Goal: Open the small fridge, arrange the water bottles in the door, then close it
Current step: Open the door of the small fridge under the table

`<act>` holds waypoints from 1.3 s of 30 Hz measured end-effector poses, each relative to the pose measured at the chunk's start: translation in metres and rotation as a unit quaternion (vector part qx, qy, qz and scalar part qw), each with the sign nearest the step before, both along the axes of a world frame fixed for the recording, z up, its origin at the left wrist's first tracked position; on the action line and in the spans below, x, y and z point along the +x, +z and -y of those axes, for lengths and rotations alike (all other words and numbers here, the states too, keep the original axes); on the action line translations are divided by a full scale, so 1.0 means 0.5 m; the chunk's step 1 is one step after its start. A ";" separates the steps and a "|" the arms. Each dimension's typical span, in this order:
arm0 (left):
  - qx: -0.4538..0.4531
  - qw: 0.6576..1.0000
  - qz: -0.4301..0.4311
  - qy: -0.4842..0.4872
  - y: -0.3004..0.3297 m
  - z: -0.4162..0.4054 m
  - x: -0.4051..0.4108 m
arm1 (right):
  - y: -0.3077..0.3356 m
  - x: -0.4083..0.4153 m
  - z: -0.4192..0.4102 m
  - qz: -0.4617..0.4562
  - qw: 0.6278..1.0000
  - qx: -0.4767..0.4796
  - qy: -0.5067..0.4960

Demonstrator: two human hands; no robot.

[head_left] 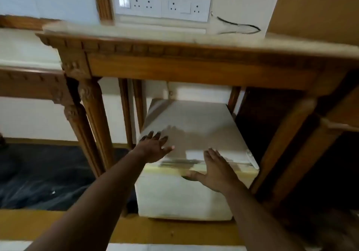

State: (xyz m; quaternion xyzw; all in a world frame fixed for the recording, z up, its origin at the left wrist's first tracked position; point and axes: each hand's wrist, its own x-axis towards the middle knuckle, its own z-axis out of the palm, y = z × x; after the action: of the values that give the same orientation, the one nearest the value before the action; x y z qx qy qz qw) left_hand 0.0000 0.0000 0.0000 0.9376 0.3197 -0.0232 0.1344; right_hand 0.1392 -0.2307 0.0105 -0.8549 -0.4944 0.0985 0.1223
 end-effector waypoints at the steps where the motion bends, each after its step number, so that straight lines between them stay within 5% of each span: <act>1: 0.010 1.000 -0.011 -0.009 -0.031 -0.012 0.017 | -0.031 -0.004 -0.014 0.010 1.000 0.004 0.008; 8: 0.036 0.999 -0.004 -0.022 -0.144 -0.071 0.054 | -0.193 -0.027 -0.074 0.167 0.984 0.060 0.003; 21: 0.043 0.998 -0.021 -0.037 -0.127 -0.084 0.048 | -0.197 -0.080 -0.054 0.182 0.980 0.064 -0.050; 29: 0.068 0.997 0.003 -0.048 -0.127 -0.037 0.069 | -0.189 -0.128 0.092 0.078 0.987 0.116 -0.078; 39: 0.121 0.978 0.001 -0.169 -0.134 0.106 0.238 | -0.156 -0.132 0.262 -0.007 0.974 0.017 -0.227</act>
State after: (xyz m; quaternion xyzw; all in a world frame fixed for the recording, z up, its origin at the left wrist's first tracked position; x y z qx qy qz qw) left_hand 0.1189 -0.0528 -0.0671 0.9874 0.1573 -0.0058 0.0149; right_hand 0.0731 -0.3619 -0.0677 -0.9418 -0.2883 0.0661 0.1596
